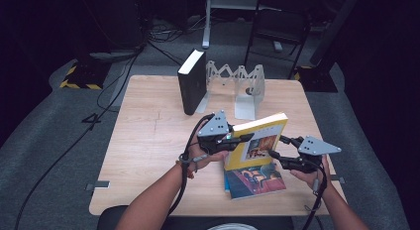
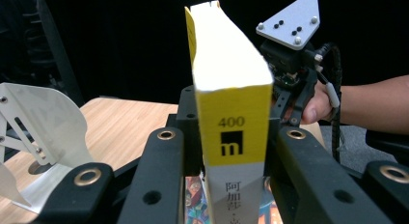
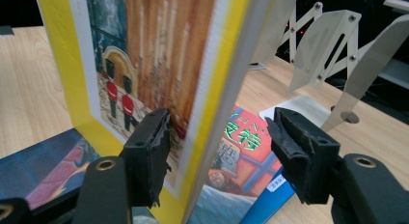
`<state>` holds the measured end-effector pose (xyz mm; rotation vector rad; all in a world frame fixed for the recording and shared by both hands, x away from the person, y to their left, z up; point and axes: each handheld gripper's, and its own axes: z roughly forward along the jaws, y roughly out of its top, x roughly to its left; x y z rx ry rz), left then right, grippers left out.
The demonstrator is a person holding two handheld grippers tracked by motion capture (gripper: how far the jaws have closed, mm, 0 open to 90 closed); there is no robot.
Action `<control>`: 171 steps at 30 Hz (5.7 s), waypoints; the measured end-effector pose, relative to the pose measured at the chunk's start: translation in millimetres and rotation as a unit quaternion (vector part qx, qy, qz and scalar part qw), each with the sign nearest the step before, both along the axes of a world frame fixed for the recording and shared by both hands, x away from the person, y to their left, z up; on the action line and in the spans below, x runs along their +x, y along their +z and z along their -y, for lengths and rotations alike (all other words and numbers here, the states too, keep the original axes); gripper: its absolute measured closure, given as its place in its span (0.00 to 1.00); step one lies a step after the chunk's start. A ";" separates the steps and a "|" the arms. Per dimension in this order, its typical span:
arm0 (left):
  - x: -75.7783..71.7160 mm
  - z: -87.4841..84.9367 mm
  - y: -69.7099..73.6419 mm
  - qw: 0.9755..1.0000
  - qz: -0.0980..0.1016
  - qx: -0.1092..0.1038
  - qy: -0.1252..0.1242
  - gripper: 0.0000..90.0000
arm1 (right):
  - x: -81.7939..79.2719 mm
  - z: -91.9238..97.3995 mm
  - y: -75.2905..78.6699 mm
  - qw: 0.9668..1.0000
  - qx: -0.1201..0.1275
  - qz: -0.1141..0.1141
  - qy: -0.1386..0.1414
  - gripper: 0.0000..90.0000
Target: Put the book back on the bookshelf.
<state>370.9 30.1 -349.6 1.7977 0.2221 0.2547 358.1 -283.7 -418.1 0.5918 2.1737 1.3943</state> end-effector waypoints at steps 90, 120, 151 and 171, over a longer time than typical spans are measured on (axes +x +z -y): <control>121.5 -60.0 -2.7 0.905 0.009 0.046 0.423 0.83 | 61.5 90.8 -84.3 0.971 -0.087 -0.157 -0.157 0.27; 180.0 -37.7 -16.1 0.891 -0.012 0.054 0.451 0.82 | 61.7 90.3 -84.6 0.972 -0.085 -0.158 -0.154 0.27; 183.8 -38.3 -14.7 0.896 -0.013 0.108 0.430 0.75 | 62.2 90.5 -85.2 0.972 -0.079 -0.163 -0.150 0.28; 200.9 -29.3 -16.7 0.888 -0.038 0.088 0.450 0.82 | 62.4 90.6 -85.3 0.972 -0.078 -0.167 -0.146 0.28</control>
